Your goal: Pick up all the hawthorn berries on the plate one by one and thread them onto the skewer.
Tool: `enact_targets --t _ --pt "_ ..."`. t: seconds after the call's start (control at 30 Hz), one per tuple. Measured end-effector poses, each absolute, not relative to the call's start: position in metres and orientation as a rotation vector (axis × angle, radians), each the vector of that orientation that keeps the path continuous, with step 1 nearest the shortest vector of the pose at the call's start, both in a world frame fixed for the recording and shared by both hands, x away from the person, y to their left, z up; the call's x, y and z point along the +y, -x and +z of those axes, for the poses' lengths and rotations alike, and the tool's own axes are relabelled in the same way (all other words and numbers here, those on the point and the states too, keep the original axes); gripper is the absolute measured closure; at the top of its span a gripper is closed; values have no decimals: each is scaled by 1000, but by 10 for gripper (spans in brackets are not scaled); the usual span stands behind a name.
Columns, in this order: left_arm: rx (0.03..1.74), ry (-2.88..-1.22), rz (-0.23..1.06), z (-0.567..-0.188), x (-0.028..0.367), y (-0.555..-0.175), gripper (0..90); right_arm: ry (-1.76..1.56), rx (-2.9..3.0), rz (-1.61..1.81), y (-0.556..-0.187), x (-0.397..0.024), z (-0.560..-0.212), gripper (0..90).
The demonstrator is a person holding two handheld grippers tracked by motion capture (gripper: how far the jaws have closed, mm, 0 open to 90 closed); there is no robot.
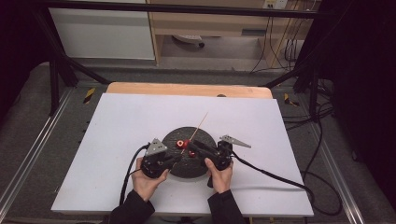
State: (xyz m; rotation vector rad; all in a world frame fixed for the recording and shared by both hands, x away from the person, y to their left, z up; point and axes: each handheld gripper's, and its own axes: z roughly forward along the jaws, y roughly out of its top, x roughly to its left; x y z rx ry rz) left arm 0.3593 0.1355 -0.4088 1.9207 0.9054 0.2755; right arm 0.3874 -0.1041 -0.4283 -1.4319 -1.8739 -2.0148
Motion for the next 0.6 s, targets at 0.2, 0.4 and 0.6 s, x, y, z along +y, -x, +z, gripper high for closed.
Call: enact_targets --t 0.2,0.4,0.6 --pt "907 -1936 283 -412 159 -353 891 1406 -2053 -1947 -388 -114 -417 319" --pt "906 -1965 287 -415 181 -345 891 1382 -2235 -1779 -395 -121 -416 133" --pt "897 -2004 302 -420 201 -336 890 1358 -2403 -1634 -400 -127 -414 68"
